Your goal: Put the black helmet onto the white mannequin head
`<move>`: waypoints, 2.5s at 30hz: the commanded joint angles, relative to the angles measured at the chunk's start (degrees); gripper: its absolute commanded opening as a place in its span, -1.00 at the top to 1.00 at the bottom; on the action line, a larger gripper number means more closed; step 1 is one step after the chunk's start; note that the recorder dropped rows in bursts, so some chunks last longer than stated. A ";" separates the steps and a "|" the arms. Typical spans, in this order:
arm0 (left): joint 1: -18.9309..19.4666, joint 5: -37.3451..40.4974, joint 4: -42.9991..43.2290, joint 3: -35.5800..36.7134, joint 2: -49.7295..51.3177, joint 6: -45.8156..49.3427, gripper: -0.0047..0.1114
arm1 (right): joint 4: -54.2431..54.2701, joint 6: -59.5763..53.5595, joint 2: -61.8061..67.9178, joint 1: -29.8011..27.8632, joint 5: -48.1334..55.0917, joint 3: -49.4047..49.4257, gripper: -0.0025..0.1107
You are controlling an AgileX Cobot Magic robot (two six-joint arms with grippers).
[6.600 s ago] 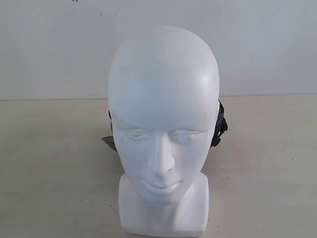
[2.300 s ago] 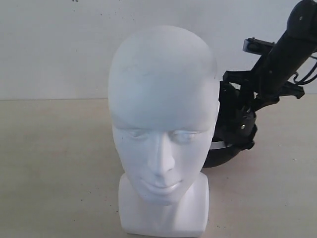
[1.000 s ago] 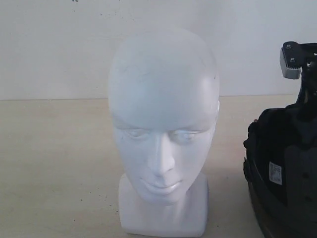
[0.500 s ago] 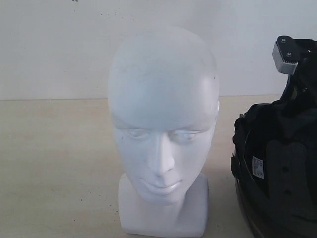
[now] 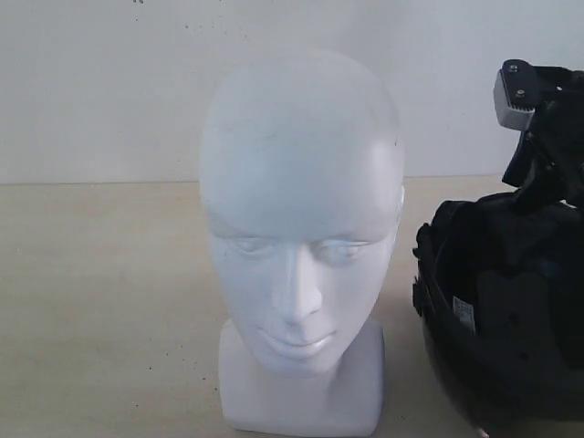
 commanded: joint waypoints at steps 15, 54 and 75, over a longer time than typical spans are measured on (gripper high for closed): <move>0.02 -0.04 -0.28 0.18 -0.15 0.17 0.84 | 0.01 43.56 -4.38 0.00 -5.21 -0.37 -0.17; 0.02 -0.04 -0.28 0.18 -0.15 0.17 0.84 | 7.19 75.75 -40.92 13.26 -11.63 41.07 0.17; 0.02 -0.04 -0.28 0.18 -0.15 0.17 0.84 | 12.64 70.19 -36.35 13.85 -21.26 47.62 -0.56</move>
